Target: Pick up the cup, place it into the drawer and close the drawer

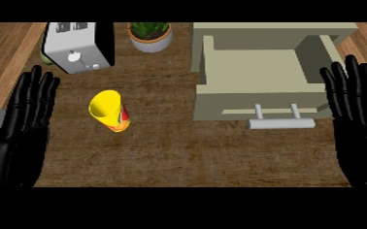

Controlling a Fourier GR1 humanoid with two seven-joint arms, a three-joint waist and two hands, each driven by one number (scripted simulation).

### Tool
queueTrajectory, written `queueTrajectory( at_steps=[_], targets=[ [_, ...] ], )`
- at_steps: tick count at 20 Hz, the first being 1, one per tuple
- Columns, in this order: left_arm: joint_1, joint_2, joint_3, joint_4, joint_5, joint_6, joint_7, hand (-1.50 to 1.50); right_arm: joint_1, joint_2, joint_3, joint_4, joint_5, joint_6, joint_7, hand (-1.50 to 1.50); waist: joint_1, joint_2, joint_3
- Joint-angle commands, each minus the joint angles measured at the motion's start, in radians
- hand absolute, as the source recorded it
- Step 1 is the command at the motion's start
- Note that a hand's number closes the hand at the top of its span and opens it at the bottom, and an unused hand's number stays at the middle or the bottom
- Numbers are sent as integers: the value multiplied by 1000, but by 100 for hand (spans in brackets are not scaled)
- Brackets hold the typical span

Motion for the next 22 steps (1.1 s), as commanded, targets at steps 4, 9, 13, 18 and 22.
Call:
queueTrajectory(
  at_steps=[4,9,13,18,22],
  targets=[
    [-179,112,79,140,349,-259,27,-150,-22,-4,-7,17,9,5,-21,-150,4,-10,25],
    [-206,126,128,346,641,-346,193,-150,11,-32,61,65,-13,83,39,-150,3,-5,25],
    [-338,229,227,580,791,-467,227,-150,-32,-55,8,116,-55,108,39,-150,8,-10,26],
    [-411,239,215,793,666,-539,147,-150,-155,-50,-20,196,-55,103,80,-150,20,-15,26],
    [-457,207,198,1015,521,-582,-3,-150,-150,-22,29,198,1,89,56,-150,15,-14,26]
  ],
)
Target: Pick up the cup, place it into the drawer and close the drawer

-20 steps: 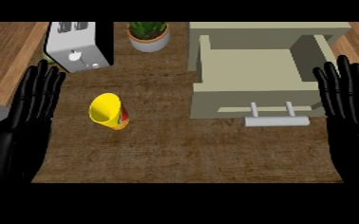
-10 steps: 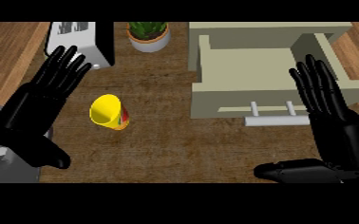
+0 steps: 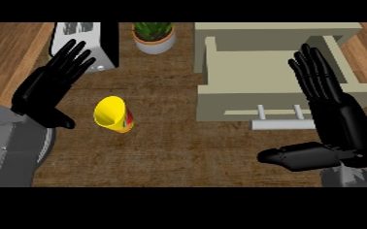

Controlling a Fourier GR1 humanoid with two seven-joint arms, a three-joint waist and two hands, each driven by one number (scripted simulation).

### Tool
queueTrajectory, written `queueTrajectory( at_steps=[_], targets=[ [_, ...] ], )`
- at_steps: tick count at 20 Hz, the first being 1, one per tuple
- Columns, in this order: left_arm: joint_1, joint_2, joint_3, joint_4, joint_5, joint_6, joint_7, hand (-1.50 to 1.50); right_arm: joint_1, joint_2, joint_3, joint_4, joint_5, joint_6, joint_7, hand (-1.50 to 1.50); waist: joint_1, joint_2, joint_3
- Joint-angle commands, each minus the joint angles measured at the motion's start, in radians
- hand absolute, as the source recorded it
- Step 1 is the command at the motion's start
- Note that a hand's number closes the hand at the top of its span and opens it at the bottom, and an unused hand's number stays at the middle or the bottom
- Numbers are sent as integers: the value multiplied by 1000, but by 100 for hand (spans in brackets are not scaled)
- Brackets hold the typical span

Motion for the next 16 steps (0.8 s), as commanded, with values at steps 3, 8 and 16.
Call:
queueTrajectory(
  at_steps=[3,8,16],
  targets=[
    [-32,2,-9,217,-141,-73,-149,-150,-85,-12,-59,62,-28,18,-7,-150,7,-3,0],
    [-7,24,-8,425,-284,-102,-350,-150,-49,-51,-94,58,-54,65,-27,-150,-3,1,-1],
    [-128,16,-30,755,-456,-52,-597,-150,-93,-21,-76,-8,-24,13,67,-150,-8,0,-1]
  ],
)
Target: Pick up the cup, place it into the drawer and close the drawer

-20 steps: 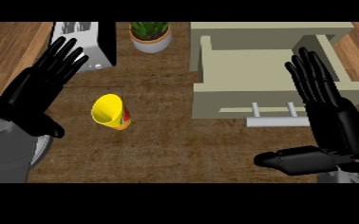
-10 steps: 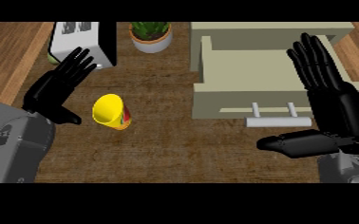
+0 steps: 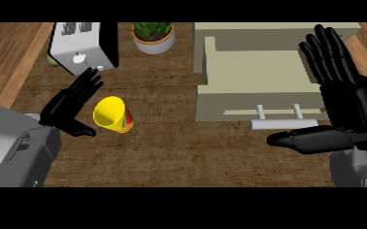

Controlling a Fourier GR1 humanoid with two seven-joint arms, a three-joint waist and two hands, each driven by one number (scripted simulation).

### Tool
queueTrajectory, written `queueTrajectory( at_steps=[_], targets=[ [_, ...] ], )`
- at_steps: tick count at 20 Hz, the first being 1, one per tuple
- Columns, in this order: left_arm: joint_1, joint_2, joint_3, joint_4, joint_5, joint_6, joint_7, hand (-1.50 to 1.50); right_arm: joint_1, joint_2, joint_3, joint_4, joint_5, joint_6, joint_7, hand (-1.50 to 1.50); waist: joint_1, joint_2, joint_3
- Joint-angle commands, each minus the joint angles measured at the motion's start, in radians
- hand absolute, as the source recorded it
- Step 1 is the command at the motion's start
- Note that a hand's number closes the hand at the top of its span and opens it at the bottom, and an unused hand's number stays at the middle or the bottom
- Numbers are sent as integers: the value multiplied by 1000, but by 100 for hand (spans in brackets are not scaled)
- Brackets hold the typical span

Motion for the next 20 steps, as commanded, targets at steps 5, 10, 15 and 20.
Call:
queueTrajectory(
  at_steps=[5,10,15,20],
  targets=[
    [-78,32,-23,314,-153,-10,-268,-150,-66,20,8,28,18,-24,26,-150,-9,5,-1],
    [-102,-8,-28,404,-188,58,-343,-150,-37,-41,-50,13,-59,55,25,-150,-23,9,-3],
    [-67,-2,-38,426,-210,43,-442,-150,-39,-15,-18,-21,-27,22,57,-150,-22,10,-4],
    [-86,-33,-29,443,-205,53,-460,-150,-68,3,-17,41,-8,11,5,-150,-28,15,-5]
  ],
)
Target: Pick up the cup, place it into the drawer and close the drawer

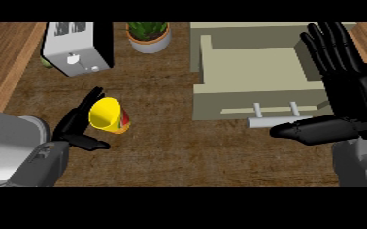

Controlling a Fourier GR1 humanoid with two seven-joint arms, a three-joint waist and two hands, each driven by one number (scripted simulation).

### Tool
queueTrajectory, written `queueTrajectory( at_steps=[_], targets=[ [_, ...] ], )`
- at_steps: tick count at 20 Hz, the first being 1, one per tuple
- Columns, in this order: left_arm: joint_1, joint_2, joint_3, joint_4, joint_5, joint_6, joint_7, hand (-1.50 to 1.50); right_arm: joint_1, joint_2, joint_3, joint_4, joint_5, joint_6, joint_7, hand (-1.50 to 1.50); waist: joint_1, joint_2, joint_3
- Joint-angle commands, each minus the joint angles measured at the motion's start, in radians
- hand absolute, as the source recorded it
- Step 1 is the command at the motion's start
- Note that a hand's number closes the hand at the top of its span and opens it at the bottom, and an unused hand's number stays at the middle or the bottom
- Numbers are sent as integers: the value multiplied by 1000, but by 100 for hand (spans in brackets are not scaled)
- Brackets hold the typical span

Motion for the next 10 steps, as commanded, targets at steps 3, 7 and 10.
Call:
queueTrajectory(
  at_steps=[3,7,10],
  targets=[
    [-23,-31,1,30,-13,-40,-104,-150,17,-3,-2,-23,-12,12,6,-150,-11,0,-1],
    [-3,-52,-11,30,-28,-37,-150,-150,71,-14,-26,2,-23,44,-60,-150,-11,0,0],
    [-22,-73,-1,46,-22,-27,-146,-150,19,6,22,-10,22,7,-8,-150,-11,2,-1]
  ],
)
